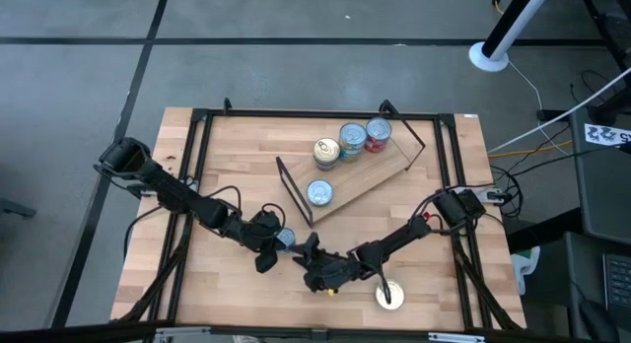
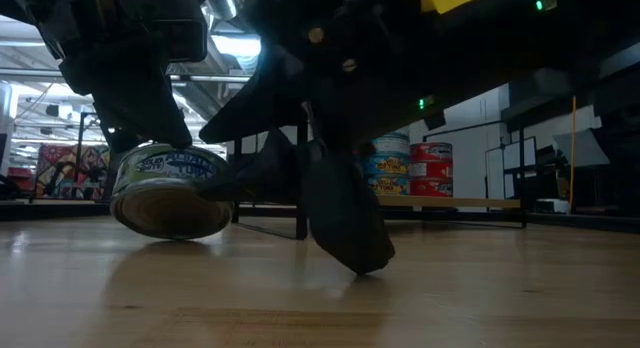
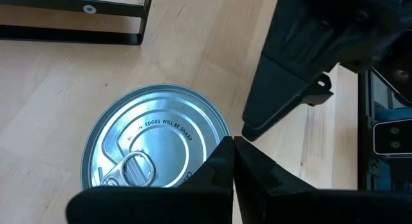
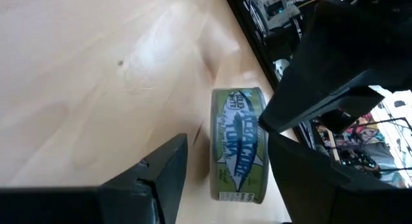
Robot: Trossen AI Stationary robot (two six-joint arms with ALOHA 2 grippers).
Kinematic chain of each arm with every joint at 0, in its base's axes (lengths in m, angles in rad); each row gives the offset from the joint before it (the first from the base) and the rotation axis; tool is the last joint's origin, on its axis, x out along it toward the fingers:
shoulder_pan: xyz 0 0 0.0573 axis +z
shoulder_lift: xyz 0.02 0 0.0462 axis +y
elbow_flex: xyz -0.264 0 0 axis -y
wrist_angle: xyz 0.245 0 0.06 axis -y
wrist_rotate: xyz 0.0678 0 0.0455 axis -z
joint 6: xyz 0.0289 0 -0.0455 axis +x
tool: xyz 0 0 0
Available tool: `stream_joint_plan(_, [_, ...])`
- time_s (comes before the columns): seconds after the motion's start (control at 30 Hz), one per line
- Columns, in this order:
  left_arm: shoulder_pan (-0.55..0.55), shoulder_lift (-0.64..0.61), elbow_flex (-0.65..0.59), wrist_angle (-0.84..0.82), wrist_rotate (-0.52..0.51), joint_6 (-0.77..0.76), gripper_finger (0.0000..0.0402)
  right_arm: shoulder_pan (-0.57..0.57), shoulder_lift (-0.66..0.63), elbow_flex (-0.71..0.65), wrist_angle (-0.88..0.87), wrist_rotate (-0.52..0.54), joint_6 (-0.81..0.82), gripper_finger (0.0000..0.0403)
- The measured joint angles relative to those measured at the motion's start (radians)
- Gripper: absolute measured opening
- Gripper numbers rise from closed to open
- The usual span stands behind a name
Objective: Stack canned seafood by type on shelf
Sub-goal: Stack the green tuna can on top of the green tuna can on the shelf
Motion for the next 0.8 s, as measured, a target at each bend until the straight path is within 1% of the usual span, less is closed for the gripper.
stream_joint_plan(0.4, [0.0, 0.0, 0.0, 0.0, 0.0, 0.0, 0.0, -0.019, 0.0, 0.0, 0.001, 0.011, 0.002, 0.0215])
stream_joint_plan(0.8, [0.0, 0.0, 0.0, 0.0, 0.0, -0.021, 0.0, -0.036, -0.002, 0.0, -0.007, -0.006, 0.007, 0.0215])
